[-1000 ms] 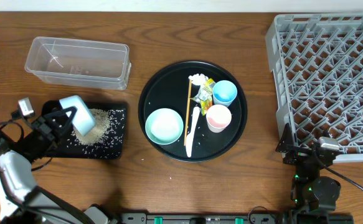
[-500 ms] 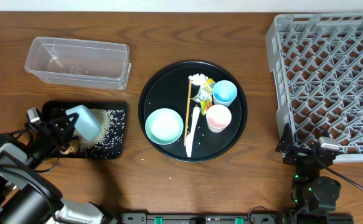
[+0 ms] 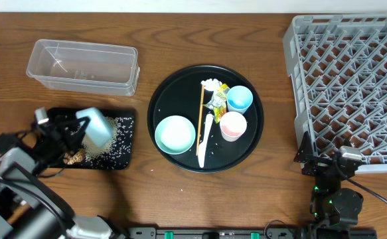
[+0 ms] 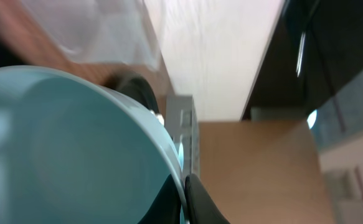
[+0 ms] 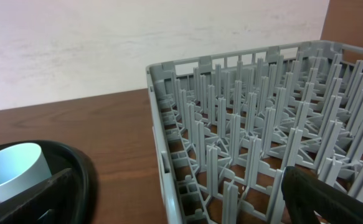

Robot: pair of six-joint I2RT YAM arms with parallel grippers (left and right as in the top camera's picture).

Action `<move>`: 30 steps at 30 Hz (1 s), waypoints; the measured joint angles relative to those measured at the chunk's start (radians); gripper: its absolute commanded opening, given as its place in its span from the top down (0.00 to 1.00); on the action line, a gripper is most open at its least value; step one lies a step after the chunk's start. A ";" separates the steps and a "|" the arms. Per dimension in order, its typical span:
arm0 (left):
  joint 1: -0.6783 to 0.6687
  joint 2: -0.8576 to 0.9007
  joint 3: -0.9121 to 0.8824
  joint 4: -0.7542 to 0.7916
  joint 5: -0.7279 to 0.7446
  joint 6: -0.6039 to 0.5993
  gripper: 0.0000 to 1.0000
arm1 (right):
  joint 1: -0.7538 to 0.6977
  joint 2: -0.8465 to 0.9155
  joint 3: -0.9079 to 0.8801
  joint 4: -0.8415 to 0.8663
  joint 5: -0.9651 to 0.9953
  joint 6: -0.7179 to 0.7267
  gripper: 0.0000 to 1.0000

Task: Sort waste into correct bins and load items into the dishwasher rack
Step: 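Tilt the blue bowl to dump the brown food clump onto the tray, then carry the empty blue bowl back and place it on the round tray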

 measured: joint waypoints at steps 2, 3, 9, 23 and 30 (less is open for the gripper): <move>-0.064 -0.079 0.009 0.000 0.000 -0.003 0.94 | 0.000 0.000 0.000 0.000 0.000 0.000 0.01; -0.093 -0.119 0.018 0.000 0.000 -0.005 0.94 | 0.000 0.000 0.000 0.000 0.000 0.000 0.01; -0.270 -0.369 0.095 0.010 -0.120 -0.095 0.94 | 0.000 0.000 0.000 0.000 0.000 0.000 0.01; -0.991 -0.471 0.107 0.275 -0.983 -0.214 0.94 | 0.000 0.000 0.000 0.000 0.000 0.000 0.01; -1.152 -0.275 0.108 0.492 -1.265 -0.213 0.94 | 0.000 0.000 0.000 0.000 0.000 0.000 0.01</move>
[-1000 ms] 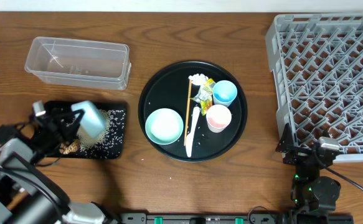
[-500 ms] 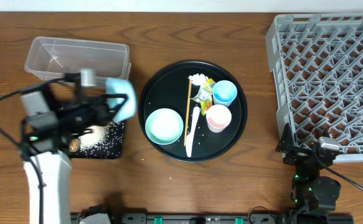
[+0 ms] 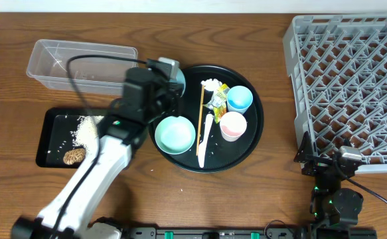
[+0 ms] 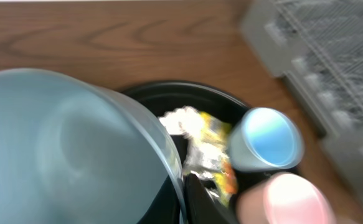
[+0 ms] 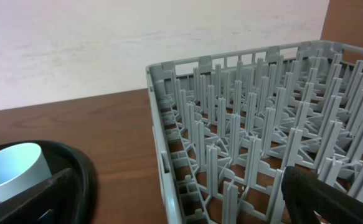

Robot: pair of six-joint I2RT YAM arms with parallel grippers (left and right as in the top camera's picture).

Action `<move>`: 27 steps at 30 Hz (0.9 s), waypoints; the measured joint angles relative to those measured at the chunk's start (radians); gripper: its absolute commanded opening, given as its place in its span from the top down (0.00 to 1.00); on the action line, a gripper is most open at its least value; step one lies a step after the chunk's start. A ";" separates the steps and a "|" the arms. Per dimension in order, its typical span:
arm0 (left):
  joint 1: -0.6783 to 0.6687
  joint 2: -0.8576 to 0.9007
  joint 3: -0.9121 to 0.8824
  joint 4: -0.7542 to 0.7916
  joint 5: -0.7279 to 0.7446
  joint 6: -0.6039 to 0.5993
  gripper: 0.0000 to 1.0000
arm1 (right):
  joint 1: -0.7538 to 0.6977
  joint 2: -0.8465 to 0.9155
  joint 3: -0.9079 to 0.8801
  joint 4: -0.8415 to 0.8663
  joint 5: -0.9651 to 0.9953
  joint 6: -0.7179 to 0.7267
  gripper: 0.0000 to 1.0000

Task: Sort waste into correct bins and load items into the dishwasher rack
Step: 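Carry the empty blue bowl back and place it on the round tray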

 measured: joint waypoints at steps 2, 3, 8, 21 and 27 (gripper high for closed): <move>-0.017 0.057 0.000 0.029 -0.061 0.000 0.94 | 0.000 0.000 0.000 0.000 0.000 0.000 0.01; -0.021 0.084 0.000 0.039 -0.084 0.000 0.94 | 0.000 0.000 0.000 0.000 0.000 0.000 0.01; -0.022 0.207 0.000 0.071 -0.155 -0.001 0.94 | 0.000 0.000 0.000 0.000 0.000 0.000 0.01; -0.072 0.286 0.000 0.102 -0.180 0.000 0.94 | 0.000 0.000 0.000 0.000 0.000 0.000 0.01; -0.085 0.323 0.000 0.100 -0.180 0.000 0.94 | 0.000 0.000 0.000 0.000 0.000 0.000 0.01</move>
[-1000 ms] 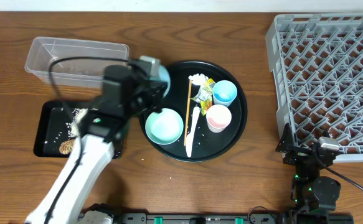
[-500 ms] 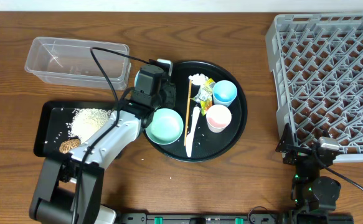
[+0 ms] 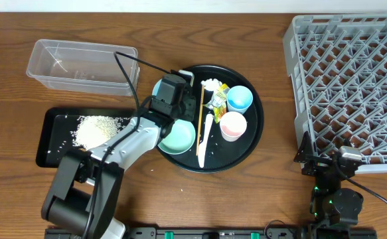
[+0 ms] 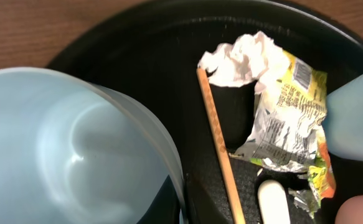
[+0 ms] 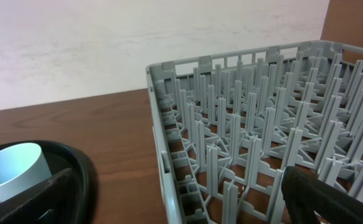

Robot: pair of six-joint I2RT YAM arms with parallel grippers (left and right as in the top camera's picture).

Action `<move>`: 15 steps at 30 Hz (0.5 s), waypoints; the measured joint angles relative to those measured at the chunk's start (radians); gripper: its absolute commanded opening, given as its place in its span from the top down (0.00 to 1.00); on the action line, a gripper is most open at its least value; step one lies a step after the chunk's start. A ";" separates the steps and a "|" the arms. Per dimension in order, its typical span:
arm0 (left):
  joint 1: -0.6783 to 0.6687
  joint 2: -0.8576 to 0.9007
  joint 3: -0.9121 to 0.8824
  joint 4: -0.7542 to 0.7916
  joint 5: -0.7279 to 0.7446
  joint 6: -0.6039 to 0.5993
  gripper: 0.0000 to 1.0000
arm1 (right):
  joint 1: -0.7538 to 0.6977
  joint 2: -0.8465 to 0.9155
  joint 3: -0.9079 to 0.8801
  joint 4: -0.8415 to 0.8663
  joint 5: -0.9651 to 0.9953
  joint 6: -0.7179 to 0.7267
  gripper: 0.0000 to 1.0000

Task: Sort waste into correct bins and load items into the dishwasher rack
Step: 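Carry the empty blue bowl back and place it on the round tray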

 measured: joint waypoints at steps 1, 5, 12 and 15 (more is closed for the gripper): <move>-0.002 0.001 0.000 -0.002 0.000 0.000 0.94 | 0.000 0.000 0.000 0.000 0.000 0.000 0.01; -0.009 0.001 0.000 -0.017 0.000 0.002 0.84 | 0.000 0.000 0.000 0.000 0.000 0.000 0.01; -0.016 0.000 0.000 -0.021 0.000 0.002 0.48 | 0.000 0.000 0.000 0.000 0.000 0.000 0.01; -0.016 -0.005 0.000 -0.019 -0.001 -0.001 0.47 | 0.000 0.000 0.000 0.000 0.000 0.000 0.01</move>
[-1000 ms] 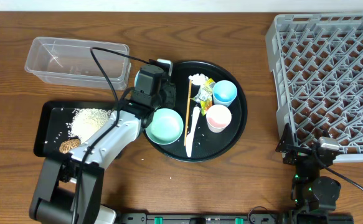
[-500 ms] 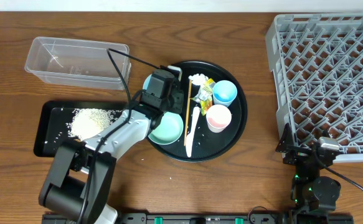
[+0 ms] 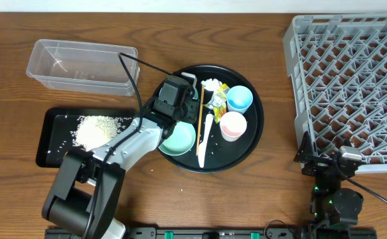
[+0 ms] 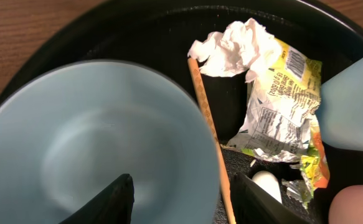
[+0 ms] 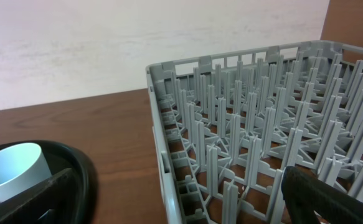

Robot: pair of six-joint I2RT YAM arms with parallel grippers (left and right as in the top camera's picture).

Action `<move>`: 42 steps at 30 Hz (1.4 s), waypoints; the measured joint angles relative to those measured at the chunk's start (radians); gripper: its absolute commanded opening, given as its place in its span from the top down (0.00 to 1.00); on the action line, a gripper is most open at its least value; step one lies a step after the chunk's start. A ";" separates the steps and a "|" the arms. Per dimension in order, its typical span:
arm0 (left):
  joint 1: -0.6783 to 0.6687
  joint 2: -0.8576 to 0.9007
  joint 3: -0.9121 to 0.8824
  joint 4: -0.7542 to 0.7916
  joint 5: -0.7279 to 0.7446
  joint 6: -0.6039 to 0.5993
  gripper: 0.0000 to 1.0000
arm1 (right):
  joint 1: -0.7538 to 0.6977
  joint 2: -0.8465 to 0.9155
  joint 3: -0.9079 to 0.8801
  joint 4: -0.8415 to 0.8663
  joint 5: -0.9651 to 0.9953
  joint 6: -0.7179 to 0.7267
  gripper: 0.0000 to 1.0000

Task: Sort waste into correct bins and load items into the dishwasher rack

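Observation:
My left gripper is open over the left part of the round black tray. Under it a pale blue bowl sits upright, one finger above its inside and the other outside its rim; the gripper hides it in the overhead view. A mint bowl, chopstick, white spoon, tissue, wrapper, blue cup and pink cup lie on the tray. My right gripper is open near the grey rack, holding nothing.
A clear plastic bin stands at the back left. In front of it a black rectangular tray holds a heap of rice. The rack's near wall rises just ahead of my right gripper.
My left gripper was shut on the pale blue bowl, tilted over the round tray. Now its jaws are open and the bowl sits upright beneath them. The right arm has not moved.
My left gripper held the pale bowl tipped over the rectangular tray with rice at the left. Then it held the bowl at the round tray's upper left edge, then low over the tray. Now the bowl is let go there.

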 measured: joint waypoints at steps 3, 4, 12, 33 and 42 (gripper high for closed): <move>0.000 -0.028 0.000 -0.002 0.000 -0.001 0.46 | 0.000 0.000 0.000 0.000 0.000 0.000 0.01; 0.000 -0.041 0.000 -0.004 0.000 -0.001 0.44 | 0.000 0.000 0.000 0.000 0.000 0.000 0.01; 0.000 -0.186 0.002 -0.090 0.028 -0.006 0.16 | 0.000 0.000 0.000 0.000 0.000 0.000 0.01; 0.000 -0.575 0.003 -0.769 -0.108 -0.108 0.02 | 0.000 0.000 0.000 0.000 0.000 0.000 0.01; 0.069 -0.628 0.003 -0.967 -0.254 -0.247 0.02 | 0.000 0.000 0.000 0.000 0.000 0.000 0.01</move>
